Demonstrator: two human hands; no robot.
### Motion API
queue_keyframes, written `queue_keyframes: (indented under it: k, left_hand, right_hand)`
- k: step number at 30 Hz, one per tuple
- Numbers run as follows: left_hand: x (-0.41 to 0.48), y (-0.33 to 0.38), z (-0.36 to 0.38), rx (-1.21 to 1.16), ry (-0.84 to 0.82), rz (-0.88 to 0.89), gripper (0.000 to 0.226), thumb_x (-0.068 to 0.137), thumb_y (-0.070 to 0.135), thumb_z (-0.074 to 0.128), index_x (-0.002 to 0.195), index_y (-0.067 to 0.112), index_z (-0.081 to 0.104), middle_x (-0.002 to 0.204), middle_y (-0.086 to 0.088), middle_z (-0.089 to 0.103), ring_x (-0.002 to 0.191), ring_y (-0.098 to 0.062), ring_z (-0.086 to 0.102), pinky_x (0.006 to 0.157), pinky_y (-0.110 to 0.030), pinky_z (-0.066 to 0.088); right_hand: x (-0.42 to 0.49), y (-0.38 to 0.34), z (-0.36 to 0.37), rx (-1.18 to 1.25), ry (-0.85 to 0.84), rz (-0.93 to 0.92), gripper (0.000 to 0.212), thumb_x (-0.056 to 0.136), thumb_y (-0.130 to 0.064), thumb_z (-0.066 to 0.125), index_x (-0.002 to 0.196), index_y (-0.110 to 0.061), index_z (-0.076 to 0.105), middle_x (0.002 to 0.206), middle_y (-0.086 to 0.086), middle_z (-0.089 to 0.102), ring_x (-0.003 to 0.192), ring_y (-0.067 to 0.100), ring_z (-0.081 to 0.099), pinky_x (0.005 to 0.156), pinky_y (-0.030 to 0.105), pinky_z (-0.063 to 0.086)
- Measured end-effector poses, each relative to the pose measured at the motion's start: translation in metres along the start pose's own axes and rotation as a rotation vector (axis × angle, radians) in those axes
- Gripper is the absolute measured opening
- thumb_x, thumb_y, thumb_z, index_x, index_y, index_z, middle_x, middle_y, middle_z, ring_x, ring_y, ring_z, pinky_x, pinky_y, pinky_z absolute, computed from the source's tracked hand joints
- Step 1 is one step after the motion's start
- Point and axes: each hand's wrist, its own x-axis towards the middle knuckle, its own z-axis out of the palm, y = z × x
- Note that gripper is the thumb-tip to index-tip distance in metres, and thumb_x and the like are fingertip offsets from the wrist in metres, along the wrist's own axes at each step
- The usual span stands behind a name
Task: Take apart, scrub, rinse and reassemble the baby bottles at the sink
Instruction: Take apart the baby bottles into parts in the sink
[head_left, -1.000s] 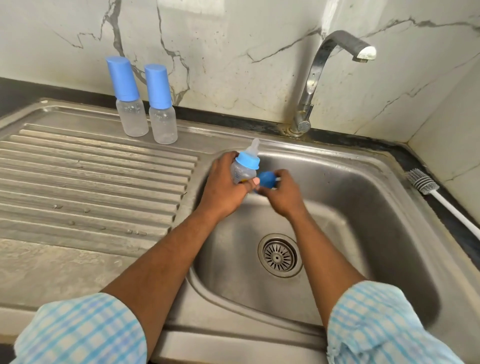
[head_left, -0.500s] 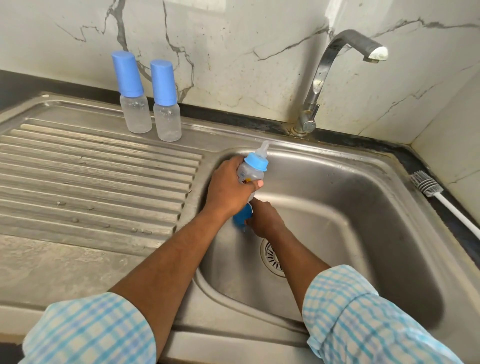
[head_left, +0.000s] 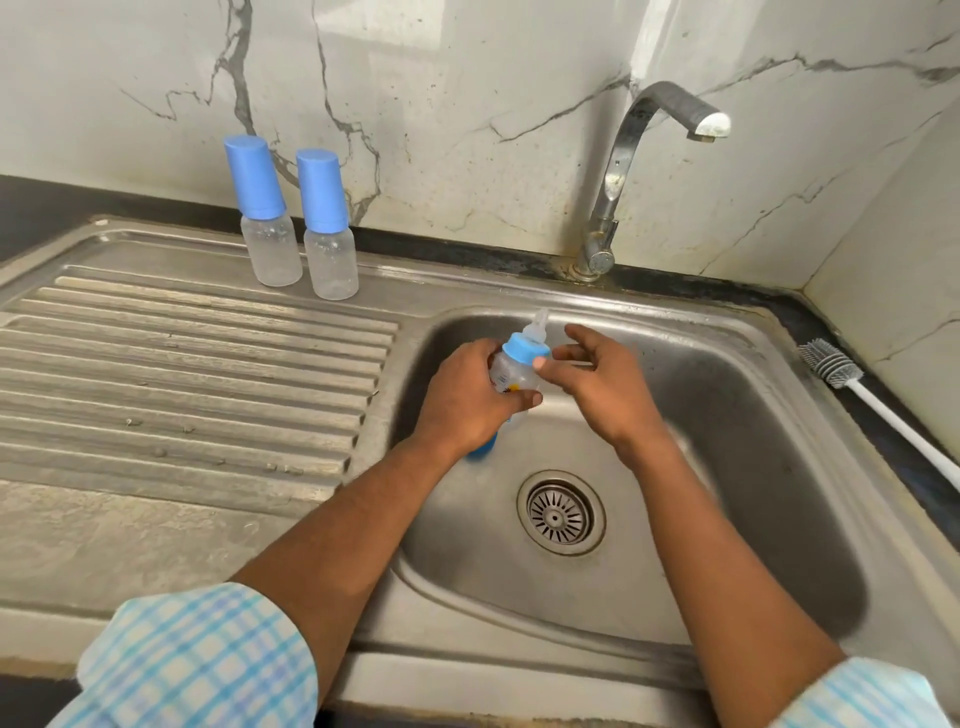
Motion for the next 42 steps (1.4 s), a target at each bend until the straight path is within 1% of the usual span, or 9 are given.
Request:
queue_keyframes:
  k: [4, 8, 12, 14, 19, 24, 28, 35, 42]
  left_hand:
    - [-0.003, 0.003, 0.004, 0.103, -0.044, 0.087, 0.046, 0.067, 0.044, 0.085, 0.102, 0.022, 0.066, 0.093, 0.005, 0.066, 0.081, -0.01, 0.062, 0.073, -0.039, 0.056]
    - [-0.005, 0.004, 0.001, 0.08, -0.065, 0.084, 0.044, 0.07, 0.041, 0.085, 0.104, 0.021, 0.066, 0.09, 0.009, 0.069, 0.079, -0.005, 0.064, 0.074, -0.037, 0.057]
    - [-0.006, 0.007, -0.003, -0.028, -0.109, 0.083, 0.039, 0.073, 0.037, 0.084, 0.107, 0.024, 0.07, 0.088, 0.011, 0.074, 0.079, -0.001, 0.069, 0.077, -0.036, 0.059]
    - [-0.003, 0.009, -0.009, -0.129, -0.149, 0.078, 0.04, 0.073, 0.032, 0.085, 0.11, 0.025, 0.072, 0.092, 0.009, 0.076, 0.085, -0.005, 0.071, 0.083, -0.04, 0.059]
    - [-0.004, 0.013, -0.02, -0.351, -0.256, 0.026, 0.045, 0.073, 0.008, 0.085, 0.115, 0.016, 0.072, 0.102, 0.001, 0.076, 0.098, -0.016, 0.072, 0.094, -0.04, 0.056]
    - [-0.002, 0.008, -0.012, -0.363, -0.24, -0.001, 0.05, 0.072, 0.009, 0.086, 0.119, 0.015, 0.069, 0.106, 0.002, 0.075, 0.1, -0.015, 0.071, 0.096, -0.043, 0.055]
    - [0.001, 0.002, -0.013, -0.341, -0.199, -0.019, 0.047, 0.073, 0.014, 0.086, 0.118, 0.019, 0.07, 0.104, 0.004, 0.075, 0.098, -0.013, 0.071, 0.095, -0.044, 0.055]
    - [-0.002, 0.005, -0.01, -0.305, -0.233, 0.014, 0.048, 0.076, 0.017, 0.084, 0.121, 0.02, 0.068, 0.104, 0.005, 0.075, 0.098, -0.011, 0.071, 0.094, -0.042, 0.056]
    - [0.002, 0.001, -0.011, -0.305, -0.161, -0.02, 0.043, 0.075, 0.017, 0.086, 0.115, 0.02, 0.071, 0.102, 0.006, 0.075, 0.095, -0.011, 0.071, 0.093, -0.042, 0.057]
  right_hand:
    - [-0.002, -0.001, 0.016, -0.05, 0.035, -0.091, 0.046, 0.078, -0.037, 0.082, 0.113, -0.013, 0.063, 0.101, -0.002, 0.067, 0.091, 0.011, 0.065, 0.067, 0.011, 0.046]
    - [0.008, 0.003, 0.02, -0.115, 0.136, -0.161, 0.033, 0.072, -0.035, 0.087, 0.086, -0.014, 0.065, 0.075, -0.007, 0.062, 0.065, 0.003, 0.056, 0.06, 0.018, 0.043]
    - [0.007, -0.004, 0.013, -0.081, 0.123, -0.161, 0.069, 0.068, -0.031, 0.09, 0.127, -0.012, 0.06, 0.102, 0.001, 0.067, 0.087, 0.01, 0.064, 0.065, 0.006, 0.048]
    - [0.008, -0.011, 0.009, -0.032, 0.111, -0.18, 0.074, 0.065, -0.026, 0.092, 0.129, -0.016, 0.055, 0.101, 0.002, 0.069, 0.087, 0.011, 0.066, 0.065, 0.006, 0.048]
    - [0.011, -0.011, -0.013, 0.136, -0.131, -0.155, 0.087, 0.067, -0.008, 0.089, 0.137, -0.028, 0.041, 0.104, 0.006, 0.074, 0.094, 0.015, 0.072, 0.087, 0.031, 0.056]
    - [0.013, 0.004, -0.025, 0.208, -0.169, -0.08, 0.104, 0.069, -0.01, 0.088, 0.15, -0.035, 0.027, 0.13, 0.007, 0.06, 0.11, 0.016, 0.067, 0.087, 0.025, 0.055]
    - [0.017, 0.008, -0.028, 0.162, -0.054, -0.081, 0.093, 0.075, -0.012, 0.085, 0.15, -0.03, 0.033, 0.127, 0.007, 0.061, 0.108, 0.017, 0.065, 0.075, 0.017, 0.051]
    - [0.012, 0.001, -0.007, 0.042, -0.103, -0.178, 0.093, 0.071, -0.03, 0.088, 0.148, -0.029, 0.035, 0.111, -0.01, 0.054, 0.1, 0.01, 0.062, 0.073, 0.015, 0.049]
    - [0.019, 0.006, -0.024, 0.048, 0.031, -0.135, 0.072, 0.079, -0.021, 0.082, 0.141, -0.026, 0.045, 0.108, -0.002, 0.06, 0.093, 0.011, 0.063, 0.073, 0.019, 0.048]
